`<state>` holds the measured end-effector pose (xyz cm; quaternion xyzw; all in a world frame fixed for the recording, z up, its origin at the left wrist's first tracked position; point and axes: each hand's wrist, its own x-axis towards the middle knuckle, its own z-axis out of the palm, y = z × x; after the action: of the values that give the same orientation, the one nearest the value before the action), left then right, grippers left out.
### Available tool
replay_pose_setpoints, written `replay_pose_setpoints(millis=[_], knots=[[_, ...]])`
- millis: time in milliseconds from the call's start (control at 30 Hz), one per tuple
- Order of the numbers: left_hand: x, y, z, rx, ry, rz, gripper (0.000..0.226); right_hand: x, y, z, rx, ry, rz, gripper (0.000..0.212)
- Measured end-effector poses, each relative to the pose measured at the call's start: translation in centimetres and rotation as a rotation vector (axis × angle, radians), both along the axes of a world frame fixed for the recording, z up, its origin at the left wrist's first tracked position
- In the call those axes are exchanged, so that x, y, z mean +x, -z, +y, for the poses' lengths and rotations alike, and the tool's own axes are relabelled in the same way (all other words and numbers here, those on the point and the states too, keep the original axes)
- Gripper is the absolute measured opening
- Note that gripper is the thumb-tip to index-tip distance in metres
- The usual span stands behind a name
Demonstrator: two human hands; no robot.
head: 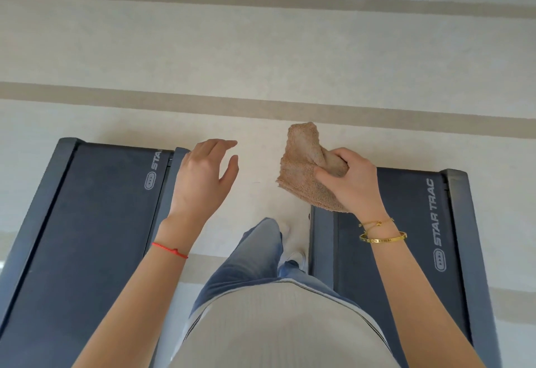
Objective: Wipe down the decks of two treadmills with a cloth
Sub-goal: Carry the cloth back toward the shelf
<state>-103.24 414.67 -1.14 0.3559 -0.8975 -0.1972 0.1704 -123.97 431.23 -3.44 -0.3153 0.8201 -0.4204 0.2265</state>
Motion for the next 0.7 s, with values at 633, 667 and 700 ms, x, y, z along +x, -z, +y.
replay_pose_setpoints(millis=[633,667,700], knots=[[6.7,-1.4,-22.8,-0.006,-0.334,0.01,0.028,2.1,-1.2,-30.7,-0.037,-0.276,0.004,0.017],[7.0,-1.6,-24.4,-0.015,-0.341,0.009,0.028,2.4,-1.4,-32.6,-0.044,-0.288,0.006,0.017],[7.4,-1.7,-25.9,-0.022,-0.349,0.008,0.027,2.6,-1.5,-34.4,-0.045,-0.302,0.007,0.017]])
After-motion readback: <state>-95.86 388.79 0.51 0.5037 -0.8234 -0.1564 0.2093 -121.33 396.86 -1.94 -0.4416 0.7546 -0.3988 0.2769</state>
